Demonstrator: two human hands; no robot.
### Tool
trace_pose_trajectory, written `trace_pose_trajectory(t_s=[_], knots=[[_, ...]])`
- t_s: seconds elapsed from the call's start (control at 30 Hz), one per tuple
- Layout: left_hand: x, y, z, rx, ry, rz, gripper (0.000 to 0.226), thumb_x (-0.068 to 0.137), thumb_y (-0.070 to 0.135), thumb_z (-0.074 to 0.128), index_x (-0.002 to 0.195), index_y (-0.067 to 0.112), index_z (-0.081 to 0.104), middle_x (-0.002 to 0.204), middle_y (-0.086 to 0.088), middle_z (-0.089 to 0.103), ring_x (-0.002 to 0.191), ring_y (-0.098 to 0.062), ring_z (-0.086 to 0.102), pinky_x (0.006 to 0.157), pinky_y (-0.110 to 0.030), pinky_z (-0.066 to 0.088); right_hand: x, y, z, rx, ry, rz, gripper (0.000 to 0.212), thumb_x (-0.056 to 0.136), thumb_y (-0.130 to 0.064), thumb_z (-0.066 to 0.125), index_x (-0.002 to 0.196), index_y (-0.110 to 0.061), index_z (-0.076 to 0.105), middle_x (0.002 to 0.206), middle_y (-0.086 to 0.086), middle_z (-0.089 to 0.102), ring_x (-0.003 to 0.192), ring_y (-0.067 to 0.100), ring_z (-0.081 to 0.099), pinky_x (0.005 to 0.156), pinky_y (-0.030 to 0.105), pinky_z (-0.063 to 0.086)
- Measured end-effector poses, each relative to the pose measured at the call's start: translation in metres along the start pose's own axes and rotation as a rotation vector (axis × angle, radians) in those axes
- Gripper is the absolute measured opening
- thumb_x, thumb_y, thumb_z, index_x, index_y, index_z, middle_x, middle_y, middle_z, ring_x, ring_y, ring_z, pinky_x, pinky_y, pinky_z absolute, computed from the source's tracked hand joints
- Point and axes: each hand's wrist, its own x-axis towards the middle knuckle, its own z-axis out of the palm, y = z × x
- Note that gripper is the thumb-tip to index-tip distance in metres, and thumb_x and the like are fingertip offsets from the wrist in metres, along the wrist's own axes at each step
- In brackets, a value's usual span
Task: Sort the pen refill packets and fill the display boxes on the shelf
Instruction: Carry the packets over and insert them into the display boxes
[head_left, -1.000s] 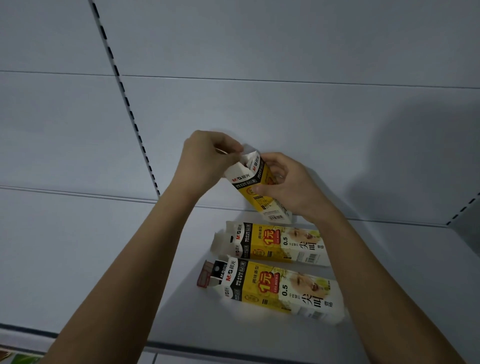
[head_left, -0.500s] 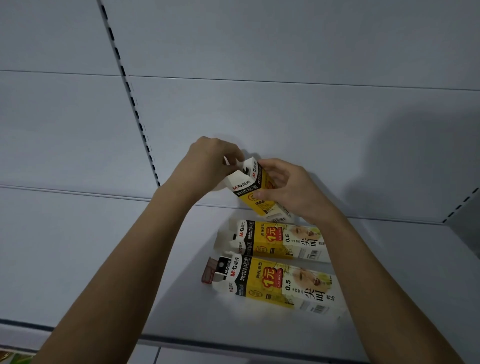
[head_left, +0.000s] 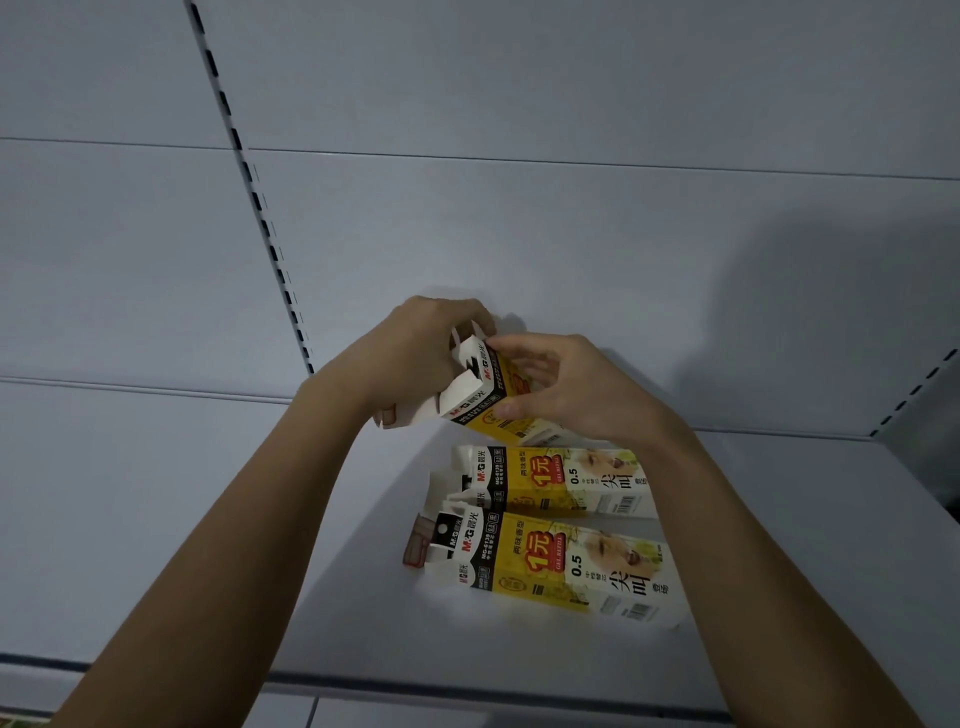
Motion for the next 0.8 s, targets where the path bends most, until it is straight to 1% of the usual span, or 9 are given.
trace_pose_trajectory(t_s=[0.07,0.17,0.27,0.37,0.43,0.5,0.6,0.7,0.8], knots=[[-0.004,0.0,-0.004,-0.047,-0.004,0.013,0.036,0.083,0.004,0.068,0.114,0.024,0.069,0.091,0.011,0.066,0.072,0.007,0.057,0.062,-0.007,0.046,-0.001,-0.003,-0.001,-0.004,0.001,0.0,0.076,0.073,-0.007,0.084,0.14,-0.025,0.053,0.121,-0.024,0.057,0.125,-0.003,0.049,0.107,0.017,0.034],[-0.014,-0.007,-0.012,-0.25,-0.032,-0.041,0.028,0.086,0.005,0.07,0.109,0.021,0.072,0.091,0.007,0.075,0.063,0.005,0.065,0.056,-0.015,0.052,0.0,-0.003,-0.003,-0.053,0.034,0.024,0.072,0.074,-0.006,0.083,0.136,-0.031,0.057,0.12,-0.021,0.061,0.116,-0.004,0.056,0.096,0.017,0.044],[-0.016,-0.022,-0.019,-0.45,-0.015,-0.109,0.016,0.085,0.002,0.072,0.1,0.01,0.075,0.083,0.002,0.077,0.071,-0.008,0.072,0.074,-0.026,0.06,-0.002,0.002,-0.006,-0.083,0.059,0.059,0.068,0.076,-0.005,0.082,0.134,-0.031,0.059,0.118,-0.018,0.066,0.108,-0.005,0.061,0.093,0.02,0.049],[-0.012,-0.028,-0.004,-0.398,0.028,-0.097,0.01,0.086,0.0,0.071,0.09,0.008,0.075,0.078,0.003,0.075,0.065,-0.009,0.071,0.07,-0.024,0.058,-0.004,0.002,-0.005,-0.179,0.053,0.099,0.065,0.081,-0.007,0.079,0.137,-0.03,0.056,0.114,-0.02,0.065,0.102,-0.005,0.061,0.087,0.017,0.049],[-0.006,-0.033,0.016,-0.347,0.085,-0.111,0.013,0.087,0.001,0.07,0.088,0.013,0.073,0.082,0.004,0.074,0.072,-0.012,0.072,0.074,-0.027,0.058,-0.006,0.001,-0.004,-0.249,0.034,0.124,0.063,0.084,-0.007,0.076,0.139,-0.029,0.054,0.109,-0.021,0.062,0.096,-0.005,0.061,0.079,0.014,0.047],[-0.002,-0.038,0.038,-0.272,0.121,-0.139,0.011,0.087,0.006,0.071,0.09,0.017,0.072,0.084,0.006,0.072,0.078,-0.009,0.069,0.082,-0.031,0.056,-0.007,0.004,-0.002,-0.312,0.012,0.154,0.059,0.086,-0.006,0.073,0.138,-0.028,0.056,0.105,-0.018,0.062,0.091,0.0,0.063,0.075,0.02,0.051],[-0.008,-0.038,0.064,-0.176,0.162,-0.202,0.01,0.091,0.018,0.068,0.101,0.019,0.07,0.09,0.01,0.067,0.083,-0.008,0.062,0.086,-0.034,0.053,-0.009,0.014,0.002,-0.459,-0.011,0.201,0.045,0.088,-0.009,0.07,0.128,-0.026,0.06,0.102,-0.007,0.064,0.087,0.017,0.068,0.074,0.043,0.059],[-0.026,-0.028,0.075,-0.141,0.176,-0.264,0.022,0.097,0.031,0.06,0.114,0.019,0.067,0.107,0.007,0.069,0.098,-0.011,0.06,0.087,-0.03,0.048,-0.011,0.028,0.002,-0.57,-0.018,0.22,0.034,0.09,-0.013,0.067,0.123,-0.021,0.063,0.112,0.003,0.067,0.081,0.015,0.066,0.065,0.031,0.054],[-0.057,-0.019,0.072,-0.093,0.192,-0.356,0.026,0.098,0.039,0.055,0.116,0.024,0.066,0.112,0.008,0.069,0.104,-0.012,0.06,0.087,-0.032,0.048,-0.018,0.03,-0.003,-0.5,0.008,0.192,0.052,0.096,-0.018,0.061,0.145,-0.019,0.045,0.144,0.003,0.051,0.071,0.006,0.057,0.05,0.017,0.043]])
